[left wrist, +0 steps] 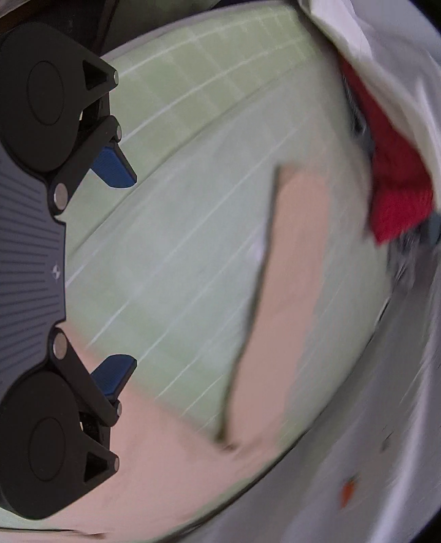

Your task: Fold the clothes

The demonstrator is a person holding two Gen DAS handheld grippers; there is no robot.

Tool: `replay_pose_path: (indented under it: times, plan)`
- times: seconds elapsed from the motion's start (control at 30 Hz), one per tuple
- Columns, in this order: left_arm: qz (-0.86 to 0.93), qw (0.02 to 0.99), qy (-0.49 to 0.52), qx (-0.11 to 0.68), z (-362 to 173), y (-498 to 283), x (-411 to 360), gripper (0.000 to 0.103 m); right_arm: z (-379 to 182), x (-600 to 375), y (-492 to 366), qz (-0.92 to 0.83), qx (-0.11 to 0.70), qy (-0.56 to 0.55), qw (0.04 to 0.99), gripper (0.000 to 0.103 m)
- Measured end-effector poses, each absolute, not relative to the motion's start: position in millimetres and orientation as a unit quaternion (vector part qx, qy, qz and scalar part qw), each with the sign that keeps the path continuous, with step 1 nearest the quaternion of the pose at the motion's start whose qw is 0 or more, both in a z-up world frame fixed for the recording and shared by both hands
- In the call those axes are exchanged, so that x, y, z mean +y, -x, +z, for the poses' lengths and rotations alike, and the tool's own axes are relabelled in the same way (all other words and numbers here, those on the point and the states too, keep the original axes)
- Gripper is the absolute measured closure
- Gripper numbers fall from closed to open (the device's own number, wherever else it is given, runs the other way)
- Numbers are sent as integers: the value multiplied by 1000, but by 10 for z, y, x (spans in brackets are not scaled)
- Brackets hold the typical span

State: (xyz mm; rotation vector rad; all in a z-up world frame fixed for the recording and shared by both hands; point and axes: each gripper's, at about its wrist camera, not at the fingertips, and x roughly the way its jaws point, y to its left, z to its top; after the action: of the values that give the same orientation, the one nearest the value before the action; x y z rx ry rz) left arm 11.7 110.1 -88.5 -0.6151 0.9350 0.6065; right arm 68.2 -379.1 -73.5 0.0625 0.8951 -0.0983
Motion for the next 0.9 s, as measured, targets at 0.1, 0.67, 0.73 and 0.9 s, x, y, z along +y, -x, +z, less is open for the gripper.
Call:
replay_pose_path:
  times: [0.1, 0.67, 0.73, 0.9]
  plan:
    - [309, 804, 278, 426, -857, -109, 1500, 1, -713, -3474, -731, -36, 429, -5, 903, 14]
    - [303, 826, 241, 410, -1143, -763, 2697, 75, -802, -2559, -1148, -134, 436, -34, 889, 14]
    - [311, 827, 224, 411, -1133, -765, 2638, 87, -839, -2500, -1137, -136, 442, -21, 886, 14]
    - [310, 834, 203, 408, -1125, -699, 2643, 99, -968, -2433, -1155, -145, 465, -23, 873, 14]
